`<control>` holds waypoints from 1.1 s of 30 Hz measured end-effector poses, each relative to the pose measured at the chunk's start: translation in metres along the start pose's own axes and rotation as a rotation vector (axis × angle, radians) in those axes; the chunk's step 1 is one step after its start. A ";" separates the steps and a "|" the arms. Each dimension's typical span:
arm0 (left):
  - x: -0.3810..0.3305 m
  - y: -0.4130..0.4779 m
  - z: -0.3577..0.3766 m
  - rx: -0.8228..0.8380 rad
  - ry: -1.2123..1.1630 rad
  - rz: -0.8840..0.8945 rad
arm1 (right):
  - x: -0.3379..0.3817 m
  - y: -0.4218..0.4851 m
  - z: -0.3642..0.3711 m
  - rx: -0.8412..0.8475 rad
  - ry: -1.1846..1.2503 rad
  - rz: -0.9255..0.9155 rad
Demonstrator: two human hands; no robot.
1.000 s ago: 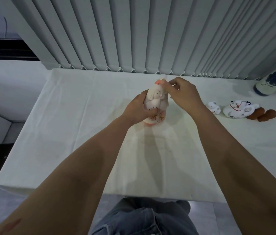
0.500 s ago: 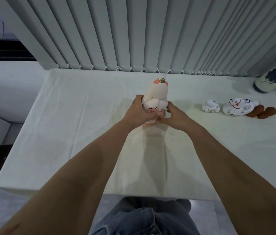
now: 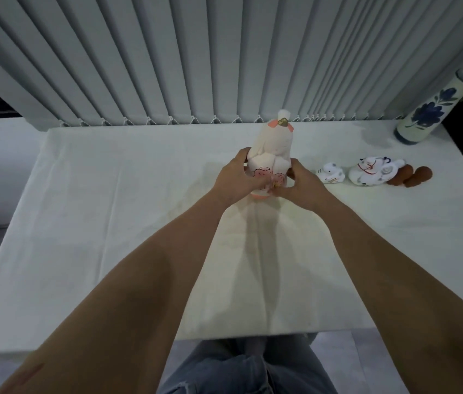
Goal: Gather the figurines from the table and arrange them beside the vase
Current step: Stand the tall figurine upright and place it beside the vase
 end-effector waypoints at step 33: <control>-0.032 0.060 0.061 0.019 0.048 -0.068 | -0.042 0.015 -0.064 -0.129 0.006 0.081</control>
Point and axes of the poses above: each hand's wrist, its own y-axis towards the middle knuckle, its own z-axis out of the palm, x = y × z, the point moved 9 cm from there along y, towards the middle knuckle, and after that the axes turned 12 degrees about -z, right-handed, at the moved point
